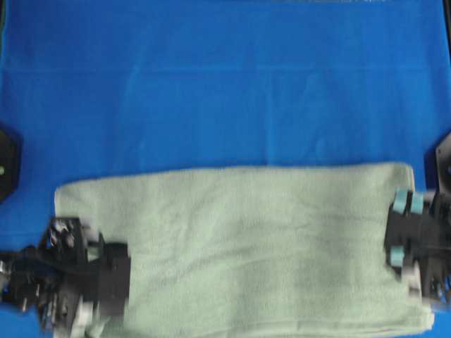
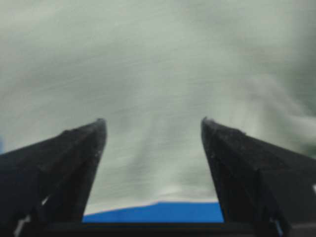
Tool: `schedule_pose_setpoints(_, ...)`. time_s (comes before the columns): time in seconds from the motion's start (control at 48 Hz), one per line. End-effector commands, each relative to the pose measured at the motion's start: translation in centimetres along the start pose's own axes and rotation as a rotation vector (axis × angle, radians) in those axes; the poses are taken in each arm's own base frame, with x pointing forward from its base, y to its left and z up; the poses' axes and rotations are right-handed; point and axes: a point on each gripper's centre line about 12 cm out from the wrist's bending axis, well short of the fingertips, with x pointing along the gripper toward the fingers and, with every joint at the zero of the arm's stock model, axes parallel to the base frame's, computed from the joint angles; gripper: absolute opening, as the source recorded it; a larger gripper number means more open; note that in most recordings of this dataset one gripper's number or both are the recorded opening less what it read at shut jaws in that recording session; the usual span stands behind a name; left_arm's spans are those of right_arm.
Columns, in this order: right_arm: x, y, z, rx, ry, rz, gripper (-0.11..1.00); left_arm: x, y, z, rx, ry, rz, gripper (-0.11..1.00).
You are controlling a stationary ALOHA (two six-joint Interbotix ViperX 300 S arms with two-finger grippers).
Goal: Fold a bath towel.
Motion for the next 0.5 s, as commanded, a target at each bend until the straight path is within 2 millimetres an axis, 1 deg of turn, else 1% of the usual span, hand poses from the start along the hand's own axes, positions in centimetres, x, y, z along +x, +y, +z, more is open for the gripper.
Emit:
schedule_pose_setpoints(0.0, -0.2, -2.8, 0.8, 0.057, -0.029, -0.052, 0.60, -0.2, 2.3, -0.2, -0.049, -0.007, 0.020, 0.73)
schedule_pose_setpoints(0.042, 0.0, -3.8, 0.8, 0.068, -0.034, -0.065, 0.60, 0.2, 3.3, -0.7, -0.070, 0.003, 0.032, 0.73)
schedule_pose_setpoints(0.125, 0.6, -5.2, 0.5, 0.057, -0.031, -0.075, 0.60, 0.7, 4.6, -1.3, -0.097, 0.013, 0.045, 0.73)
schedule_pose_setpoints(0.291, 1.8, -6.6, 0.4, 0.039, -0.022, -0.092, 0.60, 2.3, 6.3, -2.6, -0.129, 0.036, 0.061, 0.73)
schedule_pose_setpoints(0.396, 3.5, -7.7, 0.3, 0.054, -0.017, -0.104, 0.60, 4.1, 7.3, -3.8, -0.144, 0.050, 0.061, 0.74)
schedule_pose_setpoints(0.479, 5.5, -8.9, -0.2, 0.066, -0.009, -0.123, 0.60, 5.8, 8.0, -4.8, -0.157, 0.067, 0.059, 0.74)
